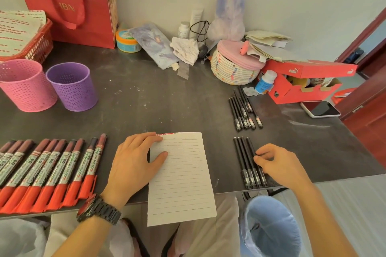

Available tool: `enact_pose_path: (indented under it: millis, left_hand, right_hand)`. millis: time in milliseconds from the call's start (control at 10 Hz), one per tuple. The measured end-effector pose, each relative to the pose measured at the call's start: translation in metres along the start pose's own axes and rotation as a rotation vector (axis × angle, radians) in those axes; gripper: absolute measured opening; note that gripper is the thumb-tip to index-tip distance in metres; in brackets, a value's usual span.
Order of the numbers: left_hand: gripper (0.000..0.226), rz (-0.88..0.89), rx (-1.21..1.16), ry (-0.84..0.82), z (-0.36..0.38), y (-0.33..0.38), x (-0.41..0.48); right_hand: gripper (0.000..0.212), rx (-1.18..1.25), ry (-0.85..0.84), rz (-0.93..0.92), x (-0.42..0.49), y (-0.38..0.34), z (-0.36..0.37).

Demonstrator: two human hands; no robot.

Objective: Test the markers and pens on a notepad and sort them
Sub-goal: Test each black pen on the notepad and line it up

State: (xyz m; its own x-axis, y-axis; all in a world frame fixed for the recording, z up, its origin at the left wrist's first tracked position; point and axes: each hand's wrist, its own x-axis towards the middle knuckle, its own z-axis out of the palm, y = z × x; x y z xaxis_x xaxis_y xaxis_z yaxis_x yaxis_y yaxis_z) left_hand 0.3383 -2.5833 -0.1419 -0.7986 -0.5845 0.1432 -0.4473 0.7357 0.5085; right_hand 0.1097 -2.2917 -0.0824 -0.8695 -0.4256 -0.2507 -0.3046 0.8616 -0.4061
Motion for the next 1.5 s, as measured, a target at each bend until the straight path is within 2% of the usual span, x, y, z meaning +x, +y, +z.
enact_pose_path:
  millis: [700,1000,1100,1200,1300,1500]
  left_hand:
    - [0.047,0.011,-0.014,-0.006,-0.003,0.002,-0.001]
    - [0.048,0.017,-0.033,0.004,-0.003,0.001,0.000]
    - [0.048,0.023,-0.037,0.002,-0.004,0.000,-0.001]
    - [0.047,0.019,-0.056,0.013,-0.003,0.000,-0.002]
    - [0.047,0.014,-0.059,0.008,-0.002,0.000,-0.002]
    - [0.046,0.026,-0.067,0.032,-0.001,-0.001,-0.004]
  right_hand:
    - [0.009,0.004,0.010,0.003,0.000,-0.003,-0.001]
    - [0.017,0.001,0.252,-0.086,0.047,-0.051,-0.004]
    - [0.026,-0.091,0.262,-0.099,0.068,-0.076,-0.003]
    - [0.035,-0.288,0.235,-0.065,0.088,-0.098,0.000]
    - [0.032,-0.462,0.194,0.006,0.101,-0.108,0.007]
    - [0.026,-0.452,0.190,0.065,0.112,-0.116,0.012]
